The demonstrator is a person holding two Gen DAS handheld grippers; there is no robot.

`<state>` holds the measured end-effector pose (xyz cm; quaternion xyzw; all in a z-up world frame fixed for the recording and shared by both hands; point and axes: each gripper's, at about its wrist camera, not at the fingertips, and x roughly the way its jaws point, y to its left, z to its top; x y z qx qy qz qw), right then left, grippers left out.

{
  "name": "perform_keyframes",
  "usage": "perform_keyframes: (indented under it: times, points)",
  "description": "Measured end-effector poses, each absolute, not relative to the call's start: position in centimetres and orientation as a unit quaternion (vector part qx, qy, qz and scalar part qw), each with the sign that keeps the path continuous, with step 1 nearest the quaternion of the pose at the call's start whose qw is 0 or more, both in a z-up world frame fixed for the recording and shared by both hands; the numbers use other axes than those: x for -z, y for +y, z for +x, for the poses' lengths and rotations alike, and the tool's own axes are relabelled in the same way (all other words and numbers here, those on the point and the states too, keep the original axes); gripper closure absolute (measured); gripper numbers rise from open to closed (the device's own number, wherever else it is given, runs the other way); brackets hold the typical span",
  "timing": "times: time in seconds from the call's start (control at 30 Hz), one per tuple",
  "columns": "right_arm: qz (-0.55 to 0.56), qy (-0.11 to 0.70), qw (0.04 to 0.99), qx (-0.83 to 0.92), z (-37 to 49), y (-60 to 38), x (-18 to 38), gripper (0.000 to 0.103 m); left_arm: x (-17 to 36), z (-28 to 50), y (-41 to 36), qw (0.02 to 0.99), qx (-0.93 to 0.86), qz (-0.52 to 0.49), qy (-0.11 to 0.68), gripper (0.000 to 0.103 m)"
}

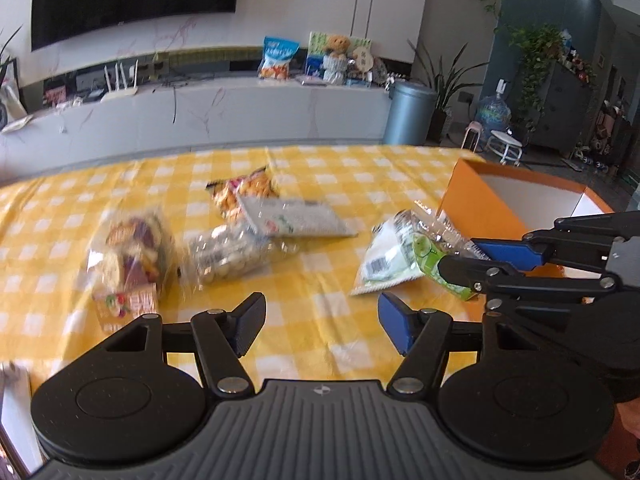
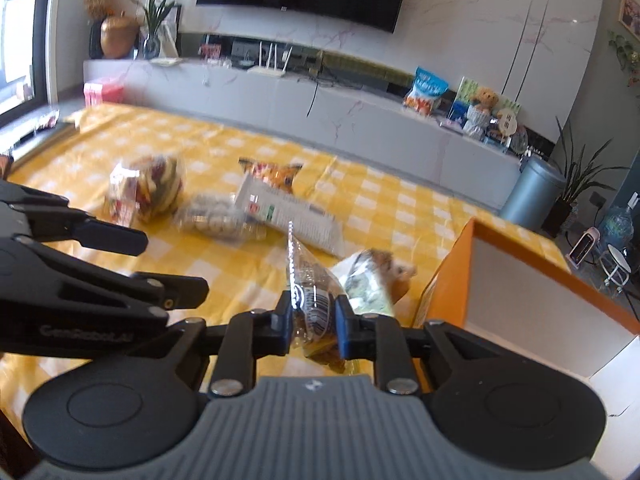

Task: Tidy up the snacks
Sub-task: 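Grasp the small clear snack bag with the right tool while the left tool grasps the white printed bag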

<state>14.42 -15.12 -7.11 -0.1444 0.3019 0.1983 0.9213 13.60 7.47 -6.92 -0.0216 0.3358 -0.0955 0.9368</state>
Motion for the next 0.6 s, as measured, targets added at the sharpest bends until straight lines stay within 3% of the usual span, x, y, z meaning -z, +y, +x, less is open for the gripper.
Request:
perform_keyframes:
  times: [0.33,0.6]
  points:
    - [-0.065,0.230,0.956,-0.172,14.9,-20.1,0.9,0.085,5.1,17.2,4.6,0.938,0.136,-0.010,0.318,0.016]
    - [-0.035,0.256,0.959,-0.112,17.3,-25.6,1.0,0.085,6.5,23.1,3.0,0.911,0.158,-0.067,0.375,0.016]
